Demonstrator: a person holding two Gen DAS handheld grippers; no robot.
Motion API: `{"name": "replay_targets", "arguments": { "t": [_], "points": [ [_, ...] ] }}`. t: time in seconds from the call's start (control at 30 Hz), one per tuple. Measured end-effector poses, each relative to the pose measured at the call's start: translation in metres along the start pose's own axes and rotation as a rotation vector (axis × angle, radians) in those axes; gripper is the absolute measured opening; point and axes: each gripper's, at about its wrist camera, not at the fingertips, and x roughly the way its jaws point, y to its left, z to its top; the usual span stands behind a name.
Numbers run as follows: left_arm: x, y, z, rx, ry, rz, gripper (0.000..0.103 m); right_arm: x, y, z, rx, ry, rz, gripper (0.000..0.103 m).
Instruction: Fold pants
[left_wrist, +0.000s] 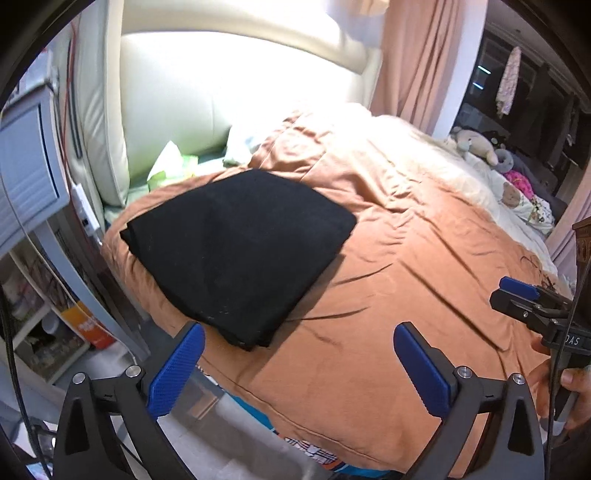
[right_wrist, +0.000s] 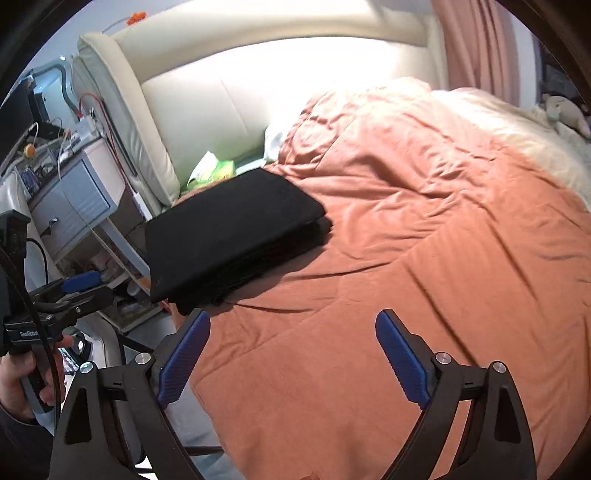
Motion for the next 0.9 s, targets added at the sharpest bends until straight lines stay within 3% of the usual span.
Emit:
{"name": "replay_targets", "arguments": {
  "t": [0.1, 0.9],
  "points": [
    [-0.013, -0.014, -0.002, 0.013, -0.014, -0.011, 0.103, -0.032, -0.001, -0.009, 0.005, -0.029, -0.029, 0.103],
    [-0.112, -0.121, -0.043, 0.157, -0.119, -0.088, 0.103, -0.246, -0.001, -0.105, 0.053, -0.174, -0.23, 0.103]
  ]
}}
